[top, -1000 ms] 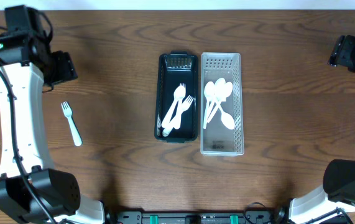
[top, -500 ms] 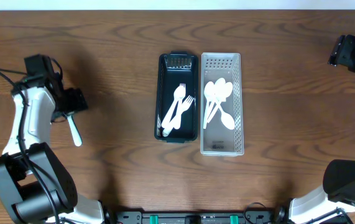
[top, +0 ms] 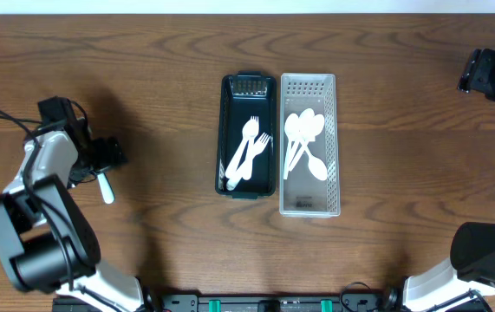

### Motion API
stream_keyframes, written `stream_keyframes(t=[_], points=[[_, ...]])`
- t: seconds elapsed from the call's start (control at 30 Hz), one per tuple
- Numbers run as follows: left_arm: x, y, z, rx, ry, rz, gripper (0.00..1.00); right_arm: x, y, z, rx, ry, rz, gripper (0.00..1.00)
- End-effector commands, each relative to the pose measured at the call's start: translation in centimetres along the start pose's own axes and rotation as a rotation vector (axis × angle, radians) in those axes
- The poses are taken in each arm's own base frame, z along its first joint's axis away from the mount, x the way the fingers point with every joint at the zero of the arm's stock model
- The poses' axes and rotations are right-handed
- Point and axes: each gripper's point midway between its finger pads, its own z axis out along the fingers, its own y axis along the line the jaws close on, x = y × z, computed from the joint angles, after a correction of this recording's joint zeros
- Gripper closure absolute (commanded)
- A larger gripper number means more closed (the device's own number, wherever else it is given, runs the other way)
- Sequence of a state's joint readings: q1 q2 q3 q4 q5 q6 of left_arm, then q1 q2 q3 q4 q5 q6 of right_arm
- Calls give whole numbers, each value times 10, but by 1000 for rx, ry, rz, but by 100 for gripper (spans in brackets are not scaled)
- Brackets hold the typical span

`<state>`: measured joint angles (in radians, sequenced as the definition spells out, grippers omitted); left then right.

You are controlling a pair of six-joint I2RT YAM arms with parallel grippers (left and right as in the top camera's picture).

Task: Pack container
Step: 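Reach the left gripper to the last white fork and grasp it, then lower the last fork into the black tray and open the gripper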

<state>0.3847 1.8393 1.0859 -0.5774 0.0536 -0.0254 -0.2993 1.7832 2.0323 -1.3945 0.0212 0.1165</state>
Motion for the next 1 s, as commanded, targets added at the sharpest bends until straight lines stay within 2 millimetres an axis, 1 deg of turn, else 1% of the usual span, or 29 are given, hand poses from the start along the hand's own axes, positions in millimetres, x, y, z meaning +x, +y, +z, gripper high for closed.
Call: stream_keyframes(t=[0.0,0.13,0.3,0.33,0.37,0.4,0.43,0.47,0.57,0.6,0.63,0.7,0.73,0.77,0.83,0.97], points=[[11,0,19,5,62,3,0,1,-2,-9,-9,-16,-9,27],[17,1,30,2,96,2,0,1,-2,-9,-9,-15,-10,27],[20,1,33,1,107,2,0,1,-2,-9,-9,-15,-10,27],[21,1,33,1,111,2,2,1,-2,-9,-9,-15,-10,27],[22,1,33,0,118,2,5,1,-2,-9,-9,-15,-10,27],[24,1,32,0,124,2,12,1,-2,-9,-9,-15,-10,27],[26,1,32,-1,134,2,21,1,-2,-9,-9,-15,-10,27],[28,2,32,-2,140,2,28,1,-2,-9,-9,-15,-10,28],[34,2,31,-4,167,2,46,1,-2,-9,-9,-15,-10,28],[36,2,30,-5,174,2,49,1,-2,-9,-9,-15,-10,27],[37,2,30,-5,180,2,56,1,-2,-9,-9,-15,-10,28],[39,3,30,-6,187,2,65,1,-2,-9,-9,-15,-10,28],[39,3,30,-6,188,2,67,1,-2,-9,-9,-15,-10,28],[39,3,30,-6,189,2,73,1,-2,-9,-9,-15,-10,28],[39,3,30,-6,188,2,87,1,-2,-9,-9,-15,-10,28],[35,2,28,-6,178,2,93,2,-2,-9,-8,-12,-10,28]])
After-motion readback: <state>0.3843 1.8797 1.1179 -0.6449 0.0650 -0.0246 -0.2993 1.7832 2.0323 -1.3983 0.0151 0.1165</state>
